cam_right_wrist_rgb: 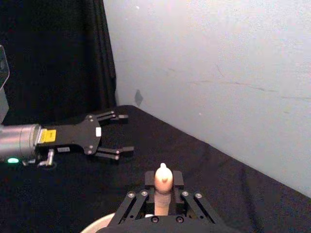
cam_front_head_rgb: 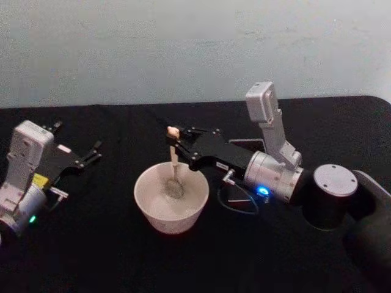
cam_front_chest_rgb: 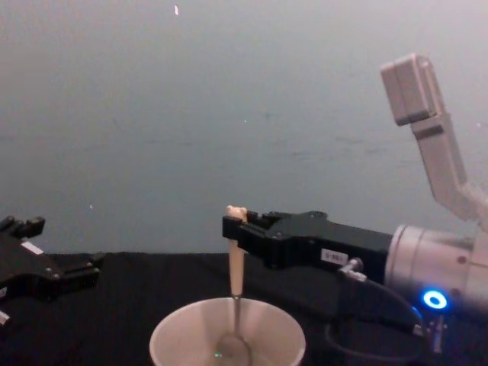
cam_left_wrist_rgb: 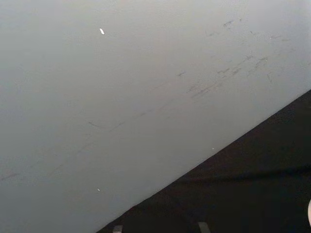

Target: Pick up the stirring spoon with one hand, stir inside the cup, then place it back in its original position.

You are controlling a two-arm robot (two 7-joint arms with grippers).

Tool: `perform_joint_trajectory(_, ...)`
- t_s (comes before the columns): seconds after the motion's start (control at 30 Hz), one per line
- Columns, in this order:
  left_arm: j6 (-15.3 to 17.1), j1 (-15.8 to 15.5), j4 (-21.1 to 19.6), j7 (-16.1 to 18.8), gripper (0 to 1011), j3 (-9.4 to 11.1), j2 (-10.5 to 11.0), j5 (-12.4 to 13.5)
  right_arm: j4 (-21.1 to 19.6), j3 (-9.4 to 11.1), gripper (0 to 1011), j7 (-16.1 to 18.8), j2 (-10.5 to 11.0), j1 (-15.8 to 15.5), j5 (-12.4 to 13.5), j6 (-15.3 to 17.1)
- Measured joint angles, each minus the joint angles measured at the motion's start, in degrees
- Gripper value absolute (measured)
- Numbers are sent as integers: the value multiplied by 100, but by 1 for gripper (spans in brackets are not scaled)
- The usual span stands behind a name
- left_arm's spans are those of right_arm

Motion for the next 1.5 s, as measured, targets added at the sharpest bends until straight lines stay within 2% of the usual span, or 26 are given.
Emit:
perform_joint_trajectory(0.2,0,0,0,0,1001,0,0,0,-243,54,212,22,172,-138,-29,31)
perform_joint_trajectory(0.3,0,0,0,0,1001,0,0,0,-487,78,212,90,312,-275,-27,44)
perform_joint_trajectory(0.57,0,0,0,0,1001,0,0,0,-944,69,211,233,504,-520,107,78)
perform_joint_trajectory(1.1,0,0,0,0,1001,0,0,0,-936,168,211,-54,362,-552,304,168)
perform_joint_trajectory(1.5,0,0,0,0,1001,0,0,0,-1088,420,211,-226,401,-569,560,304)
